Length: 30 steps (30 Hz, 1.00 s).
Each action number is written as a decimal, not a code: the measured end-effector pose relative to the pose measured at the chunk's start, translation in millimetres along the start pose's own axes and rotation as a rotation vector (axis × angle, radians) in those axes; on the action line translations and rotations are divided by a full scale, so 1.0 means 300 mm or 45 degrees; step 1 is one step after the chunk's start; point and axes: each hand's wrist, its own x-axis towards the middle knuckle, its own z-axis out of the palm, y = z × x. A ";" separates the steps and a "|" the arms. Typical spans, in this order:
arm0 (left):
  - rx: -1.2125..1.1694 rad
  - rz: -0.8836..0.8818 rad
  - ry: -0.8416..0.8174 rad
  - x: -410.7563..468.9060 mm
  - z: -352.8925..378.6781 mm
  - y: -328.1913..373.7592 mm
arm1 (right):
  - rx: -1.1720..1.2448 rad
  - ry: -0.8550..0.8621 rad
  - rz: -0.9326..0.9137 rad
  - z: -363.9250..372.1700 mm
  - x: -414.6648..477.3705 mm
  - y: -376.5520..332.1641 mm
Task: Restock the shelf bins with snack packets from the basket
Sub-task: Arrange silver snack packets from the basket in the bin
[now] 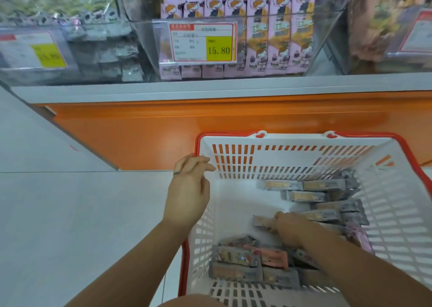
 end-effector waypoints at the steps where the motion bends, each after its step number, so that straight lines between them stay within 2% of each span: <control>1: 0.004 0.007 0.002 0.000 0.000 -0.003 | 0.126 0.025 0.002 -0.010 -0.005 -0.009; 4: 0.030 0.040 0.006 0.004 0.008 -0.014 | 0.511 0.094 -0.040 -0.087 -0.018 -0.009; 9: 0.090 0.109 -0.091 0.004 -0.011 -0.011 | 0.603 0.107 -0.287 -0.380 -0.200 -0.036; 11: 0.138 0.124 -0.185 0.007 -0.045 0.002 | 0.626 0.057 -0.330 -0.484 -0.290 -0.054; 13: 0.130 0.083 -0.258 0.012 -0.093 0.019 | 0.782 -0.013 -0.346 -0.571 -0.383 -0.073; 15: -0.025 0.031 -0.299 0.015 -0.160 0.050 | 0.954 -0.065 -0.405 -0.638 -0.474 -0.095; 19: -0.444 -0.013 -0.333 -0.011 -0.337 0.136 | 1.064 0.014 -0.510 -0.711 -0.620 -0.131; 24: -0.698 0.028 -0.101 -0.073 -0.553 0.231 | 1.301 0.147 -0.666 -0.771 -0.759 -0.216; 30: -0.639 0.144 0.204 -0.178 -0.688 0.236 | 1.691 0.247 -0.719 -0.834 -0.806 -0.357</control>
